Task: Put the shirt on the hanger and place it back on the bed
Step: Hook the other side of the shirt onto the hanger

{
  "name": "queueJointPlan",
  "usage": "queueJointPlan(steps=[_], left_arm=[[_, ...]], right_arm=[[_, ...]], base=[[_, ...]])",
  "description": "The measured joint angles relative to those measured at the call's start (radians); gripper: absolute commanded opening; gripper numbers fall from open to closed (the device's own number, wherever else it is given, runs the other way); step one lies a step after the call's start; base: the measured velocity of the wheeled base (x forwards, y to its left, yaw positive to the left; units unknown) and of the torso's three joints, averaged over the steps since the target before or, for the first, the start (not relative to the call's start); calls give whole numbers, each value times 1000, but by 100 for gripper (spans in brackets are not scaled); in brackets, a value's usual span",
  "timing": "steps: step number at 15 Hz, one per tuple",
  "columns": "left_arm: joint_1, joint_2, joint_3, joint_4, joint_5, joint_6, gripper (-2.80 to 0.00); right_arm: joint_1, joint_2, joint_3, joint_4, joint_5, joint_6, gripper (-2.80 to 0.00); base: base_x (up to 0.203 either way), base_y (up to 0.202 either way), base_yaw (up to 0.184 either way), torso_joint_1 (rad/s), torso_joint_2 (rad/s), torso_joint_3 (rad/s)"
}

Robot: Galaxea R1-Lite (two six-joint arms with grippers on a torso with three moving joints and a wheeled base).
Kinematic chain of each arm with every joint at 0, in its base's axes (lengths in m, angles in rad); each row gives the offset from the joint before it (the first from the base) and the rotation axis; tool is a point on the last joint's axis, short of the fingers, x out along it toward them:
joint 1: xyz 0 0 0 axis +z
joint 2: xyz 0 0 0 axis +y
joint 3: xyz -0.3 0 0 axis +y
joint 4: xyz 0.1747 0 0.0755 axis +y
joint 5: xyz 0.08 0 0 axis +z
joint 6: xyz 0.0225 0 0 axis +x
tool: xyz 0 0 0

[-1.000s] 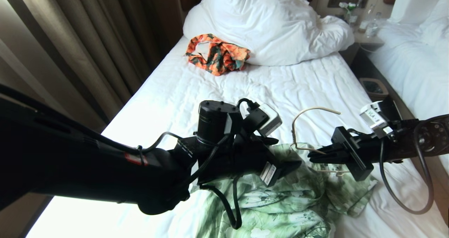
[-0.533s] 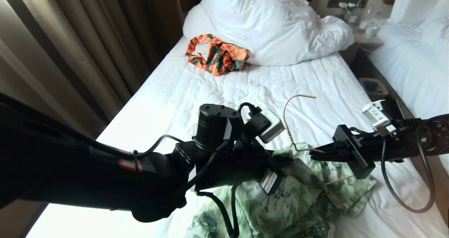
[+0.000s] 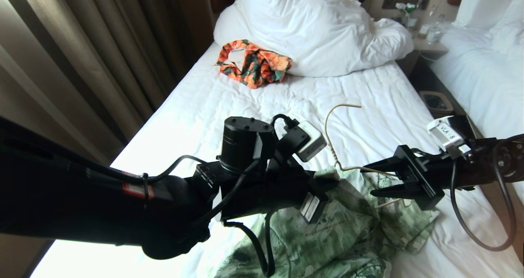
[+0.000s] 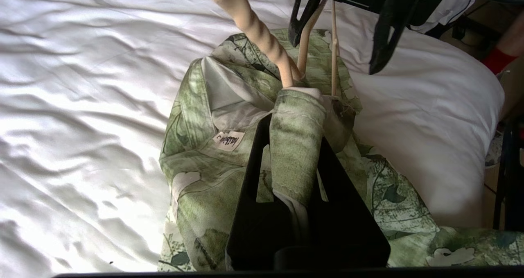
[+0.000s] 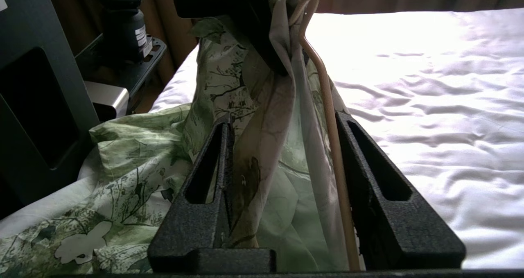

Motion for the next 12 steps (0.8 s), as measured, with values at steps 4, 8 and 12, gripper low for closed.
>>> queueJointPlan(steps=[4, 8, 12], left_arm=[[-11, -45, 2, 2, 1, -120, -280], [-41, -93, -20, 4, 114, -200, -280], [-78, -125, -33, 4, 202, -227, -280]], right_arm=[[-53, -91, 5, 122, -9, 12, 0], [-127, -227, -88, 436, -103, 184, 0], [-120, -277, -170, 494, -130, 473, 0]], base=[[0, 0, 0, 0, 0, 0], [0, 0, 0, 0, 0, 0], [0, 0, 0, 0, 0, 0]])
